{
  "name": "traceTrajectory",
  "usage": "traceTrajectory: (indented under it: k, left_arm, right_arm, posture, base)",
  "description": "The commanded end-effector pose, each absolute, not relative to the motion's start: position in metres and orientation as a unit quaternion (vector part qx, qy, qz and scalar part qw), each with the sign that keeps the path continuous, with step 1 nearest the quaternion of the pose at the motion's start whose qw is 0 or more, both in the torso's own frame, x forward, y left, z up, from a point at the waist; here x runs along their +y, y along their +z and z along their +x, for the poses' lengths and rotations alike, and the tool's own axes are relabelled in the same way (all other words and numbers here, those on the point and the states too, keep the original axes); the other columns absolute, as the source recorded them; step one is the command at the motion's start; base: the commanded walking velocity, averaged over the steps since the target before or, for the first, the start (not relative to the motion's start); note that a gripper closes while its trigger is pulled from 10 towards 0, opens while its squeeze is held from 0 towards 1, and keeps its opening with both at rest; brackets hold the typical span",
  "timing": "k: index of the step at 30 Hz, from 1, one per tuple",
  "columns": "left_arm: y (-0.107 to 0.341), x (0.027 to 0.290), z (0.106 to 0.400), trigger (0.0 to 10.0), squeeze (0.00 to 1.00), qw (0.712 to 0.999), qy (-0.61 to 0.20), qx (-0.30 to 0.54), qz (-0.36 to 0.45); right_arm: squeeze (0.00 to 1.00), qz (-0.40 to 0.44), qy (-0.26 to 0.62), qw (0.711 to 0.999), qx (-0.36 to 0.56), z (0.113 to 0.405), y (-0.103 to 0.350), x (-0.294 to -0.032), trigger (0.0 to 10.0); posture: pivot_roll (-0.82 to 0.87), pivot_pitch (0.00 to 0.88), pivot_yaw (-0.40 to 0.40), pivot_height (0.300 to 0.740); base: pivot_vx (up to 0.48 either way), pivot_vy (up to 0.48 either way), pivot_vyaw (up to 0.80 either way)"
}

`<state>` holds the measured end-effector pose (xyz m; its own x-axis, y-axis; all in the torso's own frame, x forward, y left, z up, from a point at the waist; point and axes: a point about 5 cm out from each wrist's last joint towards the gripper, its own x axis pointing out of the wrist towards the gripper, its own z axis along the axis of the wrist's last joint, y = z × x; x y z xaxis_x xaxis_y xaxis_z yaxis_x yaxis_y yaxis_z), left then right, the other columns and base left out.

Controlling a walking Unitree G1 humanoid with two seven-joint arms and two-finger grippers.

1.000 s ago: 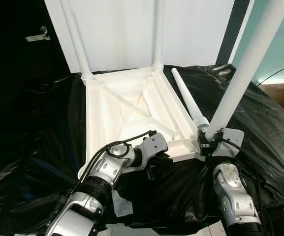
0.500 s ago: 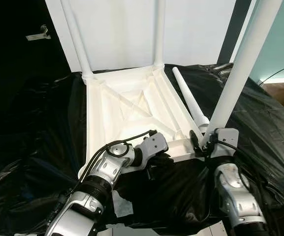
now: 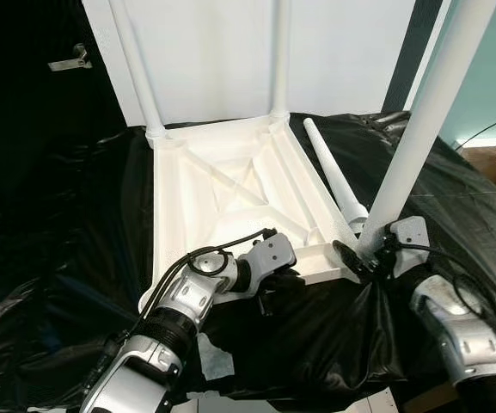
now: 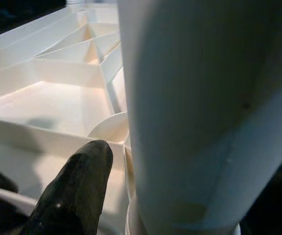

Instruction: Building children table

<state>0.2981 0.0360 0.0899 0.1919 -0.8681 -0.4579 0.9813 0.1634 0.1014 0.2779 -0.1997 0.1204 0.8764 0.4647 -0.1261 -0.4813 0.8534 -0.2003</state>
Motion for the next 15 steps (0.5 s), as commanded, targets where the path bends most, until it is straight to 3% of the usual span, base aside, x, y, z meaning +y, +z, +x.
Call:
traceTrajectory:
  k: [1,2,3,4,15]
  left_arm:
    - [0.0258,0.0504,0.2620,10.0,0.00,0.720,-0.615,0.284,0.150]
    - [0.0256,0.0498,0.2610,10.0,0.00,0.720,-0.615,0.284,0.149]
    - [0.0255,0.0495,0.2604,10.0,0.00,0.720,-0.616,0.284,0.148]
    - [0.0256,0.0496,0.2604,10.0,0.00,0.721,-0.615,0.283,0.146]
    - [0.0288,0.0498,0.2668,10.0,0.00,0.734,-0.603,0.278,0.141]
  right_arm:
    - [0.00,-0.113,0.281,0.951,0.061,0.2761,0.1139,-0.1974,10.0]
    - [0.00,-0.118,0.294,0.946,0.068,0.2750,0.1139,-0.2000,5.5]
    - [0.00,-0.121,0.302,0.943,0.072,0.2742,0.1140,-0.2014,5.5]
    - [0.00,-0.128,0.311,0.939,0.074,0.2740,0.1147,-0.2022,0.0]
    - [0.00,-0.139,0.331,0.929,0.090,0.2754,0.1147,-0.2046,0.0]
  posture:
    - [-0.10,0.006,-0.038,0.740]
    - [-0.10,0.009,-0.039,0.740]
    - [-0.10,0.009,-0.039,0.740]
    - [-0.10,0.012,-0.037,0.740]
    - [-0.10,0.015,-0.025,0.740]
  base:
    - [0.000,0.000,0.00]
    - [0.000,0.000,0.00]
    - [0.000,0.000,0.00]
    - [0.000,0.000,0.00]
    - [0.000,0.000,0.00]
